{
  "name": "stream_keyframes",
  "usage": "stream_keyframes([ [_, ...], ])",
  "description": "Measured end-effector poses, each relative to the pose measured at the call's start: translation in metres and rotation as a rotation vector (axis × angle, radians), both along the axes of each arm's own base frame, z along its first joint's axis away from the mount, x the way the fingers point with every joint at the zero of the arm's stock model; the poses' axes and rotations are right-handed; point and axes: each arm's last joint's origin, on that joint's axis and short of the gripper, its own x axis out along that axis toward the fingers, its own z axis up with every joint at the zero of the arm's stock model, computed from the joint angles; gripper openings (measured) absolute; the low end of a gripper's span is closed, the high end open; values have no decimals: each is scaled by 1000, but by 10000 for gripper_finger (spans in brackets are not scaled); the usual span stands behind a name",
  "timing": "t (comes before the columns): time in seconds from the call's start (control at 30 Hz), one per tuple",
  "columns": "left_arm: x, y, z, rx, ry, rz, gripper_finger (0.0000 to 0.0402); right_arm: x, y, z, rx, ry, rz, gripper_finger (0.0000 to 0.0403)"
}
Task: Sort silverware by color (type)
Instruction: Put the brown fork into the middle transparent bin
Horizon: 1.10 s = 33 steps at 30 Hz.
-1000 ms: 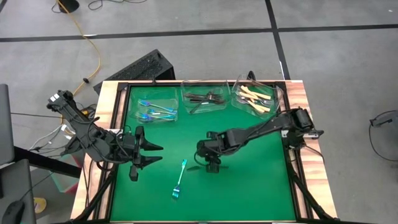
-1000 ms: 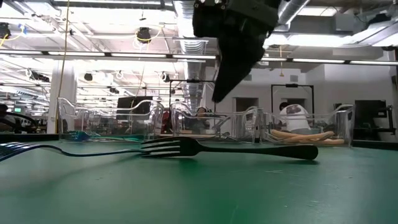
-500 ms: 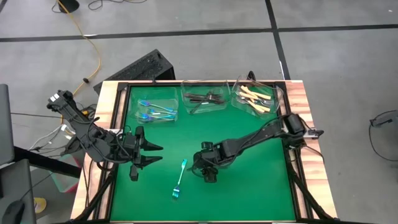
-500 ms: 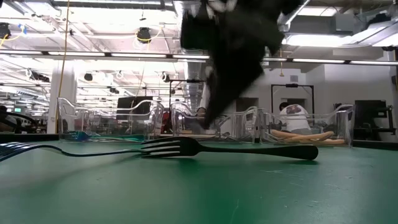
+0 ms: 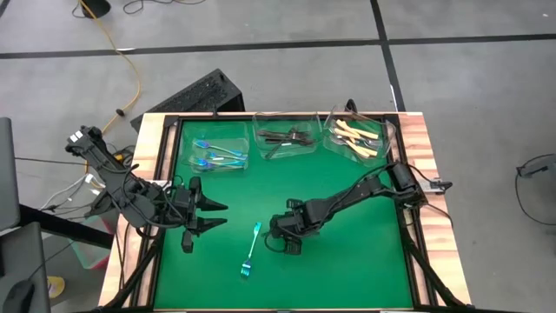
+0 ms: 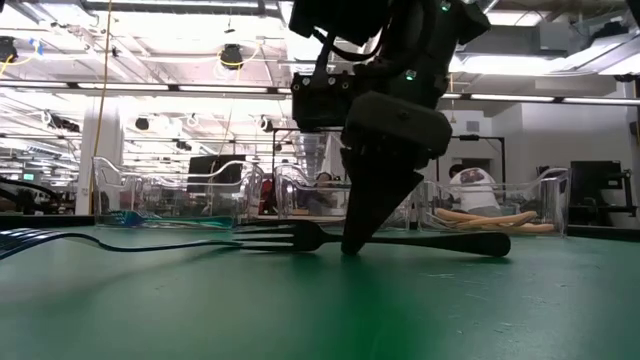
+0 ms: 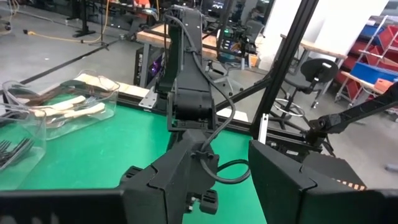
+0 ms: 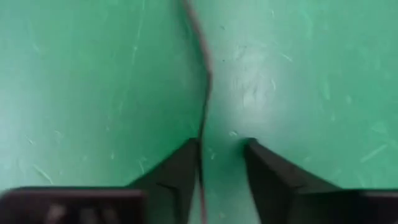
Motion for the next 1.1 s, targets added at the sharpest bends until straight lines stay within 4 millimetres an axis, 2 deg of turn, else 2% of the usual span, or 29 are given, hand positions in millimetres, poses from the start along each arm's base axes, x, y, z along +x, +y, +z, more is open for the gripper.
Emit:
stream_keyframes([
  [0.17,0,0,0,3,2,0,148,-1,-3,0,-6,12,-7,38],
  [0.2,0,0,0,4,4,0,148,-1,-3,0,-9,12,-4,24],
  [0.33,0,0,-1,6,6,0,148,0,-3,1,-11,4,-2,26],
  [0.47,0,0,-1,9,9,0,148,3,-3,12,-29,1,56,21],
  [0.6,0,0,-2,17,17,0,148,12,-12,45,-36,-53,104,21],
  [0.7,0,0,-2,19,17,0,148,14,-27,72,-50,-87,121,21],
  [0.8,0,0,-2,20,19,0,148,12,-48,88,-91,-81,120,21],
  [0.97,-1,1,-4,36,34,4,148,-3,-95,134,-179,-151,58,21],
  [1.1,-1,2,-6,73,48,42,148,-8,-135,148,-270,-186,12,21],
])
